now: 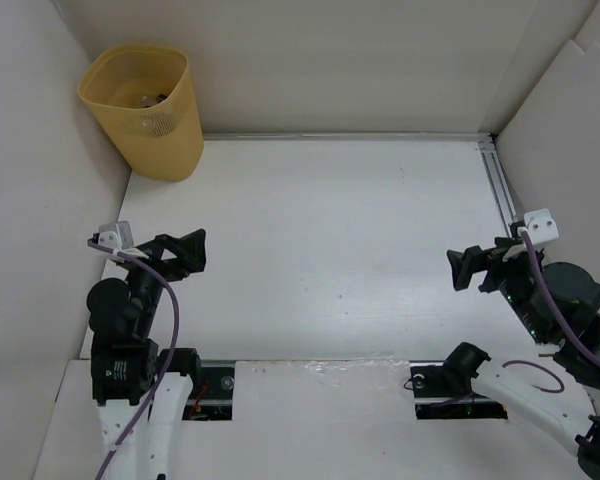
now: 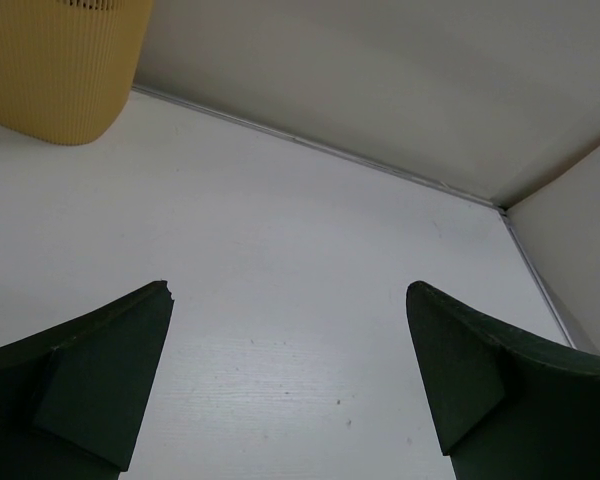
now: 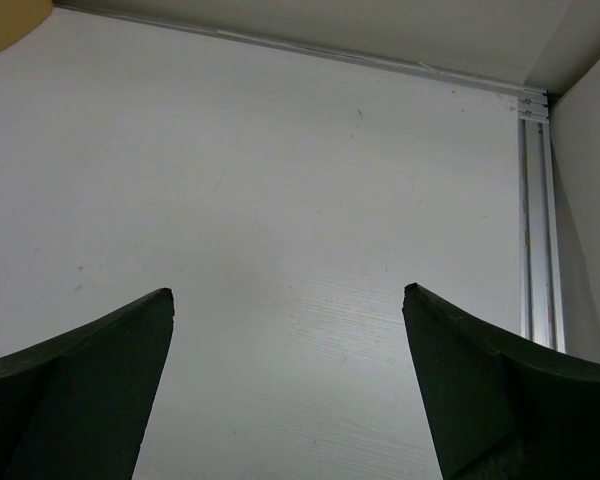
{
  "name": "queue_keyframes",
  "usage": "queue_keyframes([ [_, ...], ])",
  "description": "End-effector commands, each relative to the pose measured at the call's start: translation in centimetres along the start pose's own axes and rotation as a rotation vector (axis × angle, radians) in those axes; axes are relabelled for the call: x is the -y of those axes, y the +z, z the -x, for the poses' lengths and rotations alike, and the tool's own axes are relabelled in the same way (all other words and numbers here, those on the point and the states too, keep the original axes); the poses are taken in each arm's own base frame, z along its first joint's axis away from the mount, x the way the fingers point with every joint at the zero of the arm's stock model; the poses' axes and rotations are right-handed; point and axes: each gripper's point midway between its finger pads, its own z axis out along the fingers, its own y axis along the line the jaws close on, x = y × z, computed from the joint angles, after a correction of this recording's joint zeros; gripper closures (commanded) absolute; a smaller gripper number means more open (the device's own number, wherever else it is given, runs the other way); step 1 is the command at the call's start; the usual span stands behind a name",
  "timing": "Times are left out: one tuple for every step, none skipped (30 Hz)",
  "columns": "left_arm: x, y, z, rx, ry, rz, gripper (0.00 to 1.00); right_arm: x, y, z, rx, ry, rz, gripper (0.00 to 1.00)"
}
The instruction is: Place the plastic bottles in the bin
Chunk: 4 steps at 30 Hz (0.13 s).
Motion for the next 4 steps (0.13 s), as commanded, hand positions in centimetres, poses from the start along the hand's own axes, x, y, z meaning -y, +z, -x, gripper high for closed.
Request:
queue_keyframes([
  [0.94,0.12,0.81,0.033,0.006,-0.047,0.0,0.26,0.03,0.18,0.008,0.01,-0.018,0.0],
  [0.94,0.12,0.81,0.033,0.006,-0.047,0.0,0.19,0.18,-0.13,0.0,0.006,-0.018,0.0],
  [0.94,0.12,0.81,0.033,0.006,-0.047,0.0,0.15,0.18,-0.13,0.0,0.016,-0.018,0.0],
  [0.94,0.12,0.81,0.033,0.006,-0.047,0.0,0.26,-0.02,-0.06,0.008,0.021,-0.018,0.0],
])
